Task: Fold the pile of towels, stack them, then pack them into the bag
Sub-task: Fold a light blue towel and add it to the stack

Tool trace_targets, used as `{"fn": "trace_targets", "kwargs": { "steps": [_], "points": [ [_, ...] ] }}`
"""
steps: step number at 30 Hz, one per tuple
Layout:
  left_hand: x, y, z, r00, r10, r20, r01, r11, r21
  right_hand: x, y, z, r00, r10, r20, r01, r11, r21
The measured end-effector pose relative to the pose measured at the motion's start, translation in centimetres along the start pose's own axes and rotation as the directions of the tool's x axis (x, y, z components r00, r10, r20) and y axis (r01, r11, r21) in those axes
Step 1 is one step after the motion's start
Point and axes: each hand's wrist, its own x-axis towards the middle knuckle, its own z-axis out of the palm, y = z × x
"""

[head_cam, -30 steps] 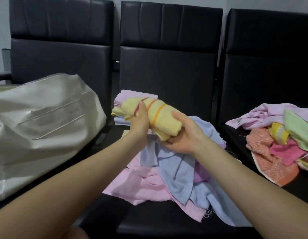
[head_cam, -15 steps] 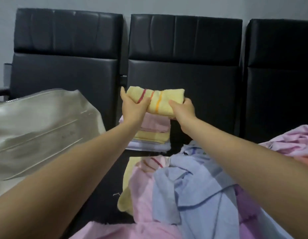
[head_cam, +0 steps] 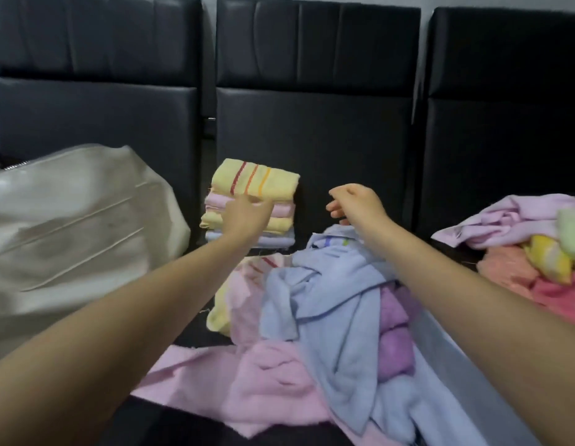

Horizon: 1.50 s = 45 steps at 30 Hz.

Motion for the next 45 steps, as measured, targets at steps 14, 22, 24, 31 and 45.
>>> {"fn": "trace_targets", "kwargs": {
  "steps": [14,22,24,31,45],
  "points": [
    [-10.7,-4.0,-1.1,0.938,0.011,0.347,-0.118,0.95,0.29,-11.1,4.6,-6.4,0.959,-0.217,0.183,0.279,0.841,-0.463],
    [-12.6,0.1,-3.6,0.903,0.126,0.412,-0.055,0.982,-0.178,-11.8,4.1,-7.1,0.933,-0.26,0.25,0.355,0.783,-0.511],
    [-12.6,0.4,-3.6,0.923,0.104,0.37,-0.001,0.963,-0.268,-12.2,2.9,-8.0,0.988,-0.113,0.101,0.128,0.978,-0.162],
    [-12.1,1.2,-5.5,0.948,-0.122,0.295,0.316,0.494,-0.81,-12.9,0.9,-11.9,0.96,0.277,-0.047,-0.198,0.783,0.589],
    [-12.4,-1.2,-2.3,0.921,0.266,0.284,-0.334,0.915,0.226,-11.7,6.8,-11.4,1.0,0.012,-0.023,-0.018,0.957,-0.288]
  ]
}}
